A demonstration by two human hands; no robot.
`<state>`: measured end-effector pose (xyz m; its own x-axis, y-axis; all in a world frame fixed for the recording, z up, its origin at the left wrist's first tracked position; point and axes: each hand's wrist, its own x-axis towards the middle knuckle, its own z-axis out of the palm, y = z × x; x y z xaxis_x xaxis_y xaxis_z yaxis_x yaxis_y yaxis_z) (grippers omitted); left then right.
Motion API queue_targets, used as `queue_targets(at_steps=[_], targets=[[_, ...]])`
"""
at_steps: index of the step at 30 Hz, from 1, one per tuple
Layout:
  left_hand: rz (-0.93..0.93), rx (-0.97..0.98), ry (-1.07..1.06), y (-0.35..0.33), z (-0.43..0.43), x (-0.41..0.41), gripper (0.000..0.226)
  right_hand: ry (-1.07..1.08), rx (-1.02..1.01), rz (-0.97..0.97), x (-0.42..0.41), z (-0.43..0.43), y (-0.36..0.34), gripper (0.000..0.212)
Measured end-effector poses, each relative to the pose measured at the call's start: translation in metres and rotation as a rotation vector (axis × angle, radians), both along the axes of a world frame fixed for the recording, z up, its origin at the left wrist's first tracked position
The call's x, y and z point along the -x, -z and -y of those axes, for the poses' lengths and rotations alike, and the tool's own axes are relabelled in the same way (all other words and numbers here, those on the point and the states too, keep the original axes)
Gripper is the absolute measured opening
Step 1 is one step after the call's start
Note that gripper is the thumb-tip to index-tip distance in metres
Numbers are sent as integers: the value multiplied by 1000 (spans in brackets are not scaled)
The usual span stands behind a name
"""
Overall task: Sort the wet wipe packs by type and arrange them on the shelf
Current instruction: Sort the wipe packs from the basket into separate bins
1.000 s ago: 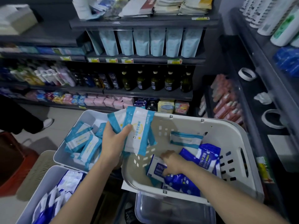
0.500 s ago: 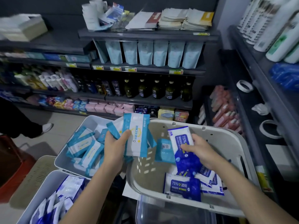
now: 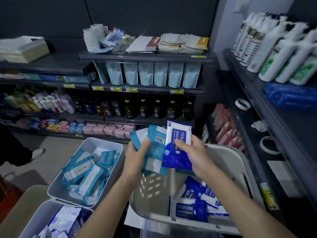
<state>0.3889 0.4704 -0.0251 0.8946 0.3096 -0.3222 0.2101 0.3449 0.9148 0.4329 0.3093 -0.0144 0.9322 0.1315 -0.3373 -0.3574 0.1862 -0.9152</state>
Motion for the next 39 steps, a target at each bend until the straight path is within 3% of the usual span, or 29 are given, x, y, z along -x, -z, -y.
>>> queue_targets(at_steps=[4,9,15,20,25,30,39], targets=[[21,-112,-22,4,-15,6,44,-49,88,23,3,-15,-2,22],[36,-140,-147,1,-59,16,45,-65,149,40,-2,-53,-3,21],[40,-264,-321,1,-139,31,39,-174,372,154,-5,-134,2,21],[-109,-450,-376,36,-214,31,41,-288,560,183,-13,-191,27,20],[-304,-528,-263,89,-264,25,51,-392,747,150,-27,-239,64,17],[-367,-686,-110,120,-295,7,47,-452,844,81,-38,-270,97,21],[-477,-731,127,182,-318,-43,55,-464,961,-65,-48,-297,142,21]])
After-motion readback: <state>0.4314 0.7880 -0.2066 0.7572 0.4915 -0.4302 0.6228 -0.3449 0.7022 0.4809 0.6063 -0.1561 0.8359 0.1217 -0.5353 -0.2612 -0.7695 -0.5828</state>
